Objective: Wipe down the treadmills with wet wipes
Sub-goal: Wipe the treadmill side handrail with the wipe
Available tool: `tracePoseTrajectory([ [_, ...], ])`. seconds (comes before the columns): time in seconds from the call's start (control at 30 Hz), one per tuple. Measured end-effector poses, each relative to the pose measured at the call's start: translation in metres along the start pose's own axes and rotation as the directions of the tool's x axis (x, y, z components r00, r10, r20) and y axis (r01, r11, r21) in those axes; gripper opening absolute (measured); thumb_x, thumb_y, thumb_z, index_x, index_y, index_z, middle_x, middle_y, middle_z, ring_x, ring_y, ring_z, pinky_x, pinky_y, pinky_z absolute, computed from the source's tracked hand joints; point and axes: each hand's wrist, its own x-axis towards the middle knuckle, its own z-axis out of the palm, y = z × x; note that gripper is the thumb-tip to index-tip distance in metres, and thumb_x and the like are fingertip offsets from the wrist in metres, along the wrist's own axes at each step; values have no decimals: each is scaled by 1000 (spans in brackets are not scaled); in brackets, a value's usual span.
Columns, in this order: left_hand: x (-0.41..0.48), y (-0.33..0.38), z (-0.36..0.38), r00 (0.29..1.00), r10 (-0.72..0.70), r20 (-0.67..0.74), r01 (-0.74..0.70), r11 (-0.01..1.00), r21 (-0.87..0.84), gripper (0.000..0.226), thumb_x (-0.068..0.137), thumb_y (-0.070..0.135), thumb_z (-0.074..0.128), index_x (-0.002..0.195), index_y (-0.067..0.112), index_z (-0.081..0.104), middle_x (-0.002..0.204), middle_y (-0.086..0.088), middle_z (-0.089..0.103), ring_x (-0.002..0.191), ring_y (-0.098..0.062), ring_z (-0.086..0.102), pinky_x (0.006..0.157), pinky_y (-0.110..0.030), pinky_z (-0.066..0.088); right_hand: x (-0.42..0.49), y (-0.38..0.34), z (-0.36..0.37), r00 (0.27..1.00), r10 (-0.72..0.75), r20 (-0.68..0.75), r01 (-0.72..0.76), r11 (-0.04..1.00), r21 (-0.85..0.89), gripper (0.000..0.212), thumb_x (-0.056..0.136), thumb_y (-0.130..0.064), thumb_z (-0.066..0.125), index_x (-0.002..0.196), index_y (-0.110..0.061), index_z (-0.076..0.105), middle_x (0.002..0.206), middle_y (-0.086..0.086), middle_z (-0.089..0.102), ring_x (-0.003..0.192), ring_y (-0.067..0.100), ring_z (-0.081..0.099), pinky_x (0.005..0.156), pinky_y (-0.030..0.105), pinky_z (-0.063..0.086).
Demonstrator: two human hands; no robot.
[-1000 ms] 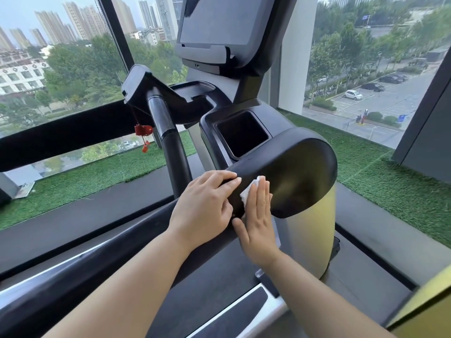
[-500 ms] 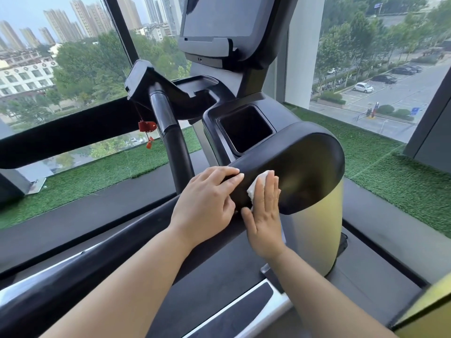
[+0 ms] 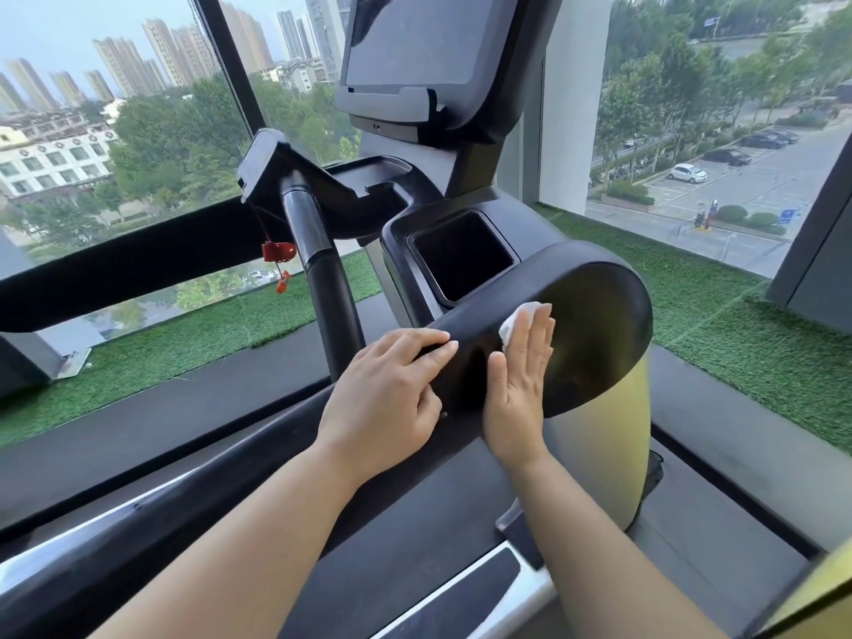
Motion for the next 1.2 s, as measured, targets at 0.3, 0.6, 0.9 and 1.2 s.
tracePoseTrajectory([
  [0.3,0,0,2,1000,1,-3,-1,1000,21,51,80,24,36,122,17,64,122,5,60,113,-14,52,96,-31,41,-18,18,2,992,-105,70,103,994,23,60,99,-53,13,147,-36,-18,152,-21,-30,143,9,-23,116,33,-17],
  [0.6,0,1,1,1000,1,-4,-1,999,36,52,80,24,35,122,16,64,122,5,61,114,-15,54,95,-32,43,-64,-13,21,992,-4,126,-23,978,208,71,94,-64,15,143,-36,-28,148,-17,-39,139,11,-33,115,35,-17],
  [0.9,0,1,2,1000,7,2,-7,999,44,52,79,23,35,121,15,65,121,4,61,112,-15,53,94,-31,43,-16,-4,14,882,467,59,-429,745,511,66,101,-40,24,144,-31,-24,153,-14,-31,140,-1,-24,119,36,-8],
  [1.2,0,1,1,1000,18,21,-19,998,57,51,80,23,35,121,14,65,120,3,61,112,-18,56,93,-34,45,13,21,0,751,660,-24,-500,592,632,65,99,-46,22,147,-6,4,159,-5,-8,144,4,-15,118,33,-8],
])
